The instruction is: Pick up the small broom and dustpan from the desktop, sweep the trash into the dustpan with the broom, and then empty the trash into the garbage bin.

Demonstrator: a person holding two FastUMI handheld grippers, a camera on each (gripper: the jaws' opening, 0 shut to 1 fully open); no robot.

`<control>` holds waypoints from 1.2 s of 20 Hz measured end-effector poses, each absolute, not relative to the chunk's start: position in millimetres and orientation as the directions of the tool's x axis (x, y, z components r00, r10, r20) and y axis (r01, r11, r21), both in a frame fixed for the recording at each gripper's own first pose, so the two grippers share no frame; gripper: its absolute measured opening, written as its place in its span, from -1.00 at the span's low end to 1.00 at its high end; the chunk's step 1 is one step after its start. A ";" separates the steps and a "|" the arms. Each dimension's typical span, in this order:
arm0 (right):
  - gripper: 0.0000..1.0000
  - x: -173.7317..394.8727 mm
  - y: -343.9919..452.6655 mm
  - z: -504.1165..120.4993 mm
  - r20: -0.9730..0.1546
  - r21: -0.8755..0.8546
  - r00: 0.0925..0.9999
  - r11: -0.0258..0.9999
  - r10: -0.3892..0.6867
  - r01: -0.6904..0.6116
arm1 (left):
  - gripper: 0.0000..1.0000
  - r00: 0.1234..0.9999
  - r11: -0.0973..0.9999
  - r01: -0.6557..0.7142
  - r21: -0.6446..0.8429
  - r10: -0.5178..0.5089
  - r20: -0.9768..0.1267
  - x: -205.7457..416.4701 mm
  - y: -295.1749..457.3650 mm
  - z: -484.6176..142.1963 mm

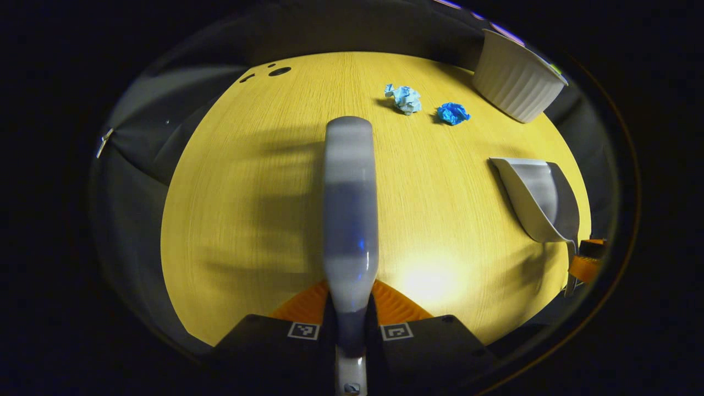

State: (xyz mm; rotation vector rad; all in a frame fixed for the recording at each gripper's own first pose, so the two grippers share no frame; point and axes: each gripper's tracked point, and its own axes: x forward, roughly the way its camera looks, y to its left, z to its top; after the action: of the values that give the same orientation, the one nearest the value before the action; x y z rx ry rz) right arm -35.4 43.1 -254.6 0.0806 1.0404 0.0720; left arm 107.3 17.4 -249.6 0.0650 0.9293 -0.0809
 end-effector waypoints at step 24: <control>-0.35 -9.8 28.5 -305.5 -0.943 0.009 0.323 0.978 0.078 -0.209 | -0.54 0.615 0.971 0.151 0.183 0.053 -0.787 200.2 42.3 -193.9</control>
State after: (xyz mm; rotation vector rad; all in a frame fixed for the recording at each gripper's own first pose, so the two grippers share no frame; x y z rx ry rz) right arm -9.8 28.5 -305.5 -0.1220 1.2288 0.1889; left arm 200.2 42.3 -193.9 0.2415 0.9095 -0.0574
